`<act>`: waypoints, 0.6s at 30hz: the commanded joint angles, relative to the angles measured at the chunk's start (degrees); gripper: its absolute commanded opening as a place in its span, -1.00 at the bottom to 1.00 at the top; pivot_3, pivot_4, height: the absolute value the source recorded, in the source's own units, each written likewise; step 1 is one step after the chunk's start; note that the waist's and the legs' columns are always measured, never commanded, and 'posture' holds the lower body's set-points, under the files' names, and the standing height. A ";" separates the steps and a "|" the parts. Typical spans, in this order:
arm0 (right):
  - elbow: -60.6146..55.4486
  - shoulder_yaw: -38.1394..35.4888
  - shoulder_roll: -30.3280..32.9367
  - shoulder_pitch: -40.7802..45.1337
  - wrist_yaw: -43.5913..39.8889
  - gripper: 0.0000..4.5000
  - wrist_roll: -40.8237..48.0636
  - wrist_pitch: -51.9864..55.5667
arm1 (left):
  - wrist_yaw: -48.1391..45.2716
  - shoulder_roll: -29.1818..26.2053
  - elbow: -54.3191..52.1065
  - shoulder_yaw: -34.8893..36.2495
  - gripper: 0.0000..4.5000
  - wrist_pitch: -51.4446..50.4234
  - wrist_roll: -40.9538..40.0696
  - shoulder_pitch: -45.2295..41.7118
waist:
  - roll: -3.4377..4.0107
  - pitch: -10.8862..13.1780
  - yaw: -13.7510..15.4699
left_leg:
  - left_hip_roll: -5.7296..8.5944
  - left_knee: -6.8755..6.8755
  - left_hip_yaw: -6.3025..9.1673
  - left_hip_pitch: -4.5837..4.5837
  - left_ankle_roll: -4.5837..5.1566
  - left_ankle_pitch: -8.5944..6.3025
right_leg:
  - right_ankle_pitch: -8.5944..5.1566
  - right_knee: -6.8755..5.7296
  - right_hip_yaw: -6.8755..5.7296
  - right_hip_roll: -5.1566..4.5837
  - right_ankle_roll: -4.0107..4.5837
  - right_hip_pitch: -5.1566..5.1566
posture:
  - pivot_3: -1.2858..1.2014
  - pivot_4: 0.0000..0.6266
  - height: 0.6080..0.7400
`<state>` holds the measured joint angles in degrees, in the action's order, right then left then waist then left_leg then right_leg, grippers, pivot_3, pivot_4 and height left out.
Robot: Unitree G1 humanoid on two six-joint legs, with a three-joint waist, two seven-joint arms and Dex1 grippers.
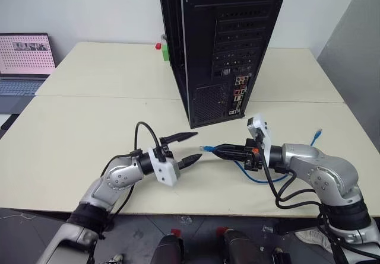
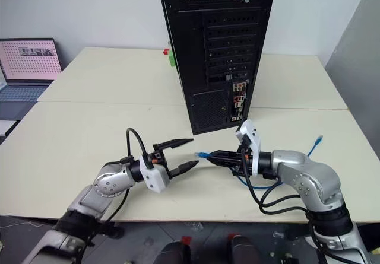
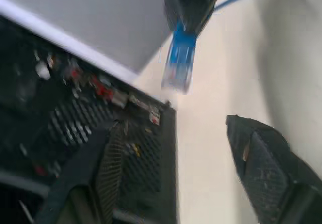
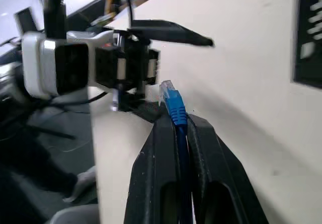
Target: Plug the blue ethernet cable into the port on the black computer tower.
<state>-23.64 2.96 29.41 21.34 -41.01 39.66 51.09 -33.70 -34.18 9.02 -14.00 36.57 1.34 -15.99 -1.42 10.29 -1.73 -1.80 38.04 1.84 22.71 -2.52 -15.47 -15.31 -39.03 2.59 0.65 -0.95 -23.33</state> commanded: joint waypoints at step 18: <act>2.59 1.10 -23.49 2.56 42.18 -1.00 -32.11 -19.17 | 13.07 13.64 -29.50 4.46 0.72 -59.27 -13.89 -6.26 | 0.00 0.00 0.03 | 0.17 0.02 0.05 0.02 -0.04 0.02 | 0.00 0.00 0.01 0.14 0.00 -0.02 | 0.03 -0.52 1.00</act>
<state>-20.60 4.62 6.60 22.51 -0.48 9.08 33.84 -21.18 -21.40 -16.96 -9.23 -21.57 -12.78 -21.10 -1.42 10.29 -1.70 -1.63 38.05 1.88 22.72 -2.56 -15.45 -15.31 -39.02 2.61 0.79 -0.94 -23.35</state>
